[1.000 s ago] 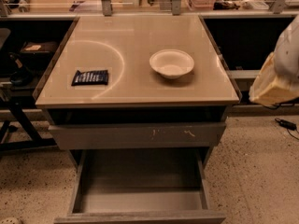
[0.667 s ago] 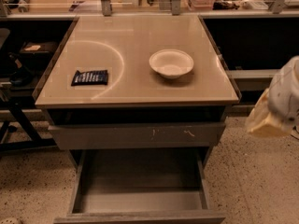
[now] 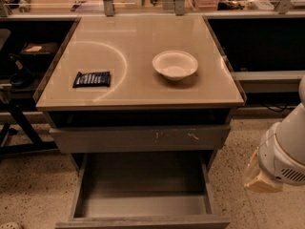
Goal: Close middle drawer
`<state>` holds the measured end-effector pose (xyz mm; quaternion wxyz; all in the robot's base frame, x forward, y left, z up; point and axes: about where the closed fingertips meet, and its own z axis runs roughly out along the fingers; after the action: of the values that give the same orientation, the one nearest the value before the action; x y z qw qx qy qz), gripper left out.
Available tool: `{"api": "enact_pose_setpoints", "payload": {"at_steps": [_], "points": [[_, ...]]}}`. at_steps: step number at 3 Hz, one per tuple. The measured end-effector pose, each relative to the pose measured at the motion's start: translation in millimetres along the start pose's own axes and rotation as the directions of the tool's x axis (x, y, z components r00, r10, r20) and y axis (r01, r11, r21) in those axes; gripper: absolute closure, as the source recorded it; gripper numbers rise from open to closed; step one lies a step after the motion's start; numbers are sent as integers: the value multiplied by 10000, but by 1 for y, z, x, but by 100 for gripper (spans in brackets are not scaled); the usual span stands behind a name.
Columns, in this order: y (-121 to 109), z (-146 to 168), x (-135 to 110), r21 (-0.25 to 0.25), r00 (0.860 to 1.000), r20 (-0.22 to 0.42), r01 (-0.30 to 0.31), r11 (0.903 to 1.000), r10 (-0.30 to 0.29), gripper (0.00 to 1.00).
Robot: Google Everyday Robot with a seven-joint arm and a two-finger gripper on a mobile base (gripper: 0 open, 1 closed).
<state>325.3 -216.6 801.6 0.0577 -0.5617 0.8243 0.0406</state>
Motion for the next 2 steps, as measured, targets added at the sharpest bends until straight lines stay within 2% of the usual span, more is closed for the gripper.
{"api": "enact_pose_setpoints", "payload": {"at_steps": [1,2], "points": [[0,0,0,-1,10000,1,1,10000,-1,100],[16,41,5,-530,9992,56,-393,9978,397,100]]}}
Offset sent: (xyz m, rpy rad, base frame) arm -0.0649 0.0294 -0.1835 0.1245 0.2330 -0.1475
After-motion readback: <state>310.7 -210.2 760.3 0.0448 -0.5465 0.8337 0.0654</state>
